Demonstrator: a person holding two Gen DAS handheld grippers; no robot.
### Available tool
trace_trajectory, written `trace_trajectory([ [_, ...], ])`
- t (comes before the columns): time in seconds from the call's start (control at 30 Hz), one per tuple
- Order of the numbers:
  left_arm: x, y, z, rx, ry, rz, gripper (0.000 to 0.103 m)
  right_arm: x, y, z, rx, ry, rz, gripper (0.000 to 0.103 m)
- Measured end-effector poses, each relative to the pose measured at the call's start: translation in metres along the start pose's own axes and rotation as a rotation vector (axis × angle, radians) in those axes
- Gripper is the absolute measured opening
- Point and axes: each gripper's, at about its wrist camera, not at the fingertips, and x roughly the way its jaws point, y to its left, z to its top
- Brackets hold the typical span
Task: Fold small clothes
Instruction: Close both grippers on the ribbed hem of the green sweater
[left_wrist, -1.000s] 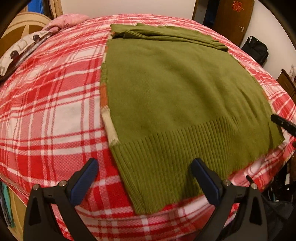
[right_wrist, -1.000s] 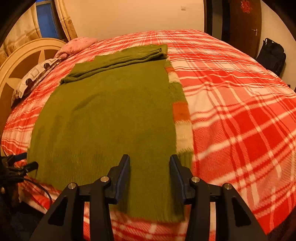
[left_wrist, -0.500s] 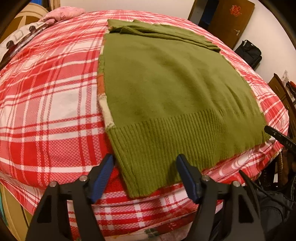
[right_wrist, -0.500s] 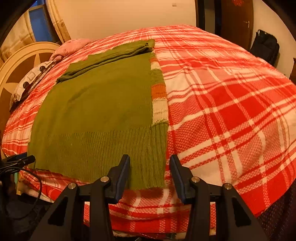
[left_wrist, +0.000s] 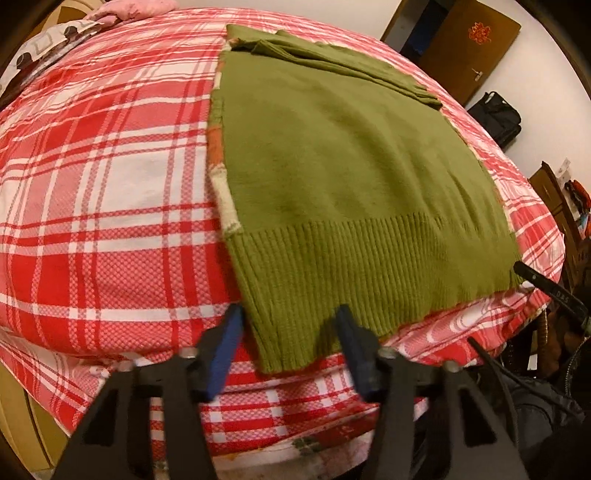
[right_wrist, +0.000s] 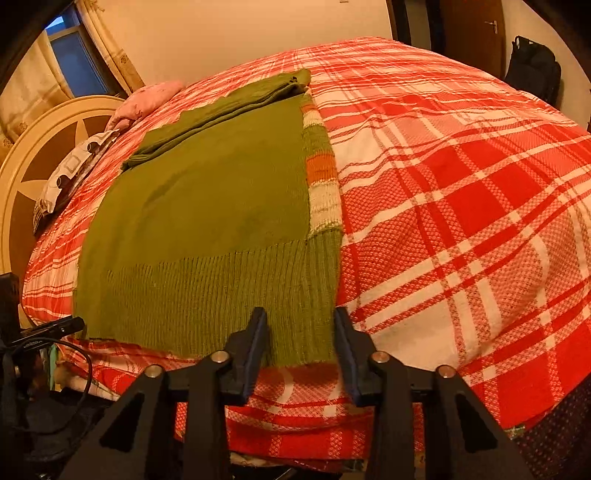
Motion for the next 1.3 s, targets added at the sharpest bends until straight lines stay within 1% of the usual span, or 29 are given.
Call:
trace_trajectory([
  [0.13, 0.004, -0.001, 0.002, -0.011, 0.010, -0.001, 0.046, 0.001, -0.001, -0.002, 0.006, 0.005, 0.009, 0.035],
  [0.2, 0.009, -0.003, 0.001, 0.007, 0.030, 0.012, 0.050, 0.005, -0.001, -0.003, -0.001, 0.006, 0.005, 0.035],
  [0.23, 0.011, -0.002, 0.001, 0.002, 0.029, 0.006, 0.050, 0.009, -0.003, -0.004, 0.001, 0.010, 0.008, 0.035],
  [0.3, 0.010, 0.001, 0.001, -0.006, 0.027, -0.010, 0.045, 0.012, -0.008, -0.005, 0.021, 0.008, 0.015, 0.025],
  [0.33, 0.007, 0.001, 0.002, -0.003, 0.018, 0.000, 0.032, 0.009, -0.009, -0.005, 0.020, 0.001, 0.016, 0.016],
  [0.37, 0.006, 0.001, 0.004, 0.000, 0.011, 0.001, 0.011, 0.006, -0.010, -0.005, 0.024, -0.008, 0.029, 0.012],
  [0.4, 0.003, 0.004, 0.004, -0.003, 0.010, -0.020, 0.008, 0.002, -0.013, -0.005, 0.040, -0.021, 0.060, 0.010],
  [0.43, -0.002, 0.006, 0.006, -0.014, 0.003, -0.062, 0.008, -0.001, -0.015, -0.005, 0.055, -0.033, 0.096, 0.009],
  [0.47, -0.006, 0.006, 0.006, -0.013, -0.015, -0.076, 0.007, -0.004, -0.016, -0.005, 0.068, -0.046, 0.134, 0.008],
  [0.57, -0.030, 0.001, 0.011, 0.026, -0.128, -0.115, 0.007, -0.016, -0.021, -0.003, 0.113, -0.096, 0.222, 0.008],
  [0.6, -0.041, 0.001, 0.014, 0.031, -0.178, -0.131, 0.007, -0.019, -0.022, -0.003, 0.121, -0.110, 0.241, 0.008],
  [0.63, -0.049, 0.003, 0.016, 0.030, -0.212, -0.145, 0.007, -0.025, -0.023, -0.001, 0.138, -0.133, 0.274, 0.008],
  [0.7, -0.060, 0.007, 0.023, 0.020, -0.254, -0.165, 0.007, -0.031, -0.025, 0.002, 0.164, -0.158, 0.318, 0.008],
  [0.87, -0.064, 0.016, 0.046, -0.027, -0.272, -0.220, 0.007, -0.049, -0.023, 0.019, 0.207, -0.227, 0.400, 0.008],
  [0.93, -0.067, 0.012, 0.054, -0.020, -0.298, -0.219, 0.007, -0.058, -0.023, 0.028, 0.208, -0.254, 0.418, 0.008],
  [1.03, -0.071, 0.010, 0.071, -0.012, -0.340, -0.228, 0.007, -0.067, -0.020, 0.048, 0.191, -0.296, 0.412, 0.008],
  [1.13, -0.075, 0.011, 0.092, -0.022, -0.378, -0.241, 0.007, -0.070, -0.019, 0.068, 0.186, -0.315, 0.411, 0.008],
  [1.2, -0.075, 0.013, 0.105, -0.036, -0.388, -0.261, 0.007, -0.069, -0.017, 0.084, 0.188, -0.329, 0.416, 0.008],
  [1.3, -0.073, 0.017, 0.125, -0.044, -0.410, -0.260, 0.007, -0.066, -0.015, 0.107, 0.191, -0.340, 0.420, 0.008],
])
